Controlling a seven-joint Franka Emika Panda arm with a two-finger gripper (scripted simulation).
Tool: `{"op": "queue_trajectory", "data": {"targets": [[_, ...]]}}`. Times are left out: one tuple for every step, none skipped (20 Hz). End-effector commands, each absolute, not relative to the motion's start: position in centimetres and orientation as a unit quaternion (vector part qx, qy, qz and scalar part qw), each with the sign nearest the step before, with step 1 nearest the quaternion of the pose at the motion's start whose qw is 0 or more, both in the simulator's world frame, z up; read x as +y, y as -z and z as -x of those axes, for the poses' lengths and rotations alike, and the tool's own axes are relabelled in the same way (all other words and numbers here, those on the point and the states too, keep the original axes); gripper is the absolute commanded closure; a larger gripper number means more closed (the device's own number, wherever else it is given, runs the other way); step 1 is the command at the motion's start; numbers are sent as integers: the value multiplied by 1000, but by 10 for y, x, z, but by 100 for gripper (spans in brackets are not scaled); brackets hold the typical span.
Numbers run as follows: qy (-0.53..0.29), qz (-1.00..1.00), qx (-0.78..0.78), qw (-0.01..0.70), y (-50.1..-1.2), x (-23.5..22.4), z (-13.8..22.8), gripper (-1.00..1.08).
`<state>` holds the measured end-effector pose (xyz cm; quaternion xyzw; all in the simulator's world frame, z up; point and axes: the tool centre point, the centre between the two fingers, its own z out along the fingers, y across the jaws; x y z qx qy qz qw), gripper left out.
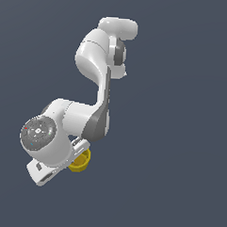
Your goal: Pick up the object and move it to a goal position.
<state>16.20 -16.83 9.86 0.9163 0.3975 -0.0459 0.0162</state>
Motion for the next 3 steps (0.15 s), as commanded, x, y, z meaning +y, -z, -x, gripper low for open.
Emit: {"op": "queue_trajectory", "data": {"targets": [[44,-916,398,17,-101,-169,-163,108],[44,-916,398,17,-101,-169,-163,108],[44,-916,398,17,-101,-169,-163,108]]}}
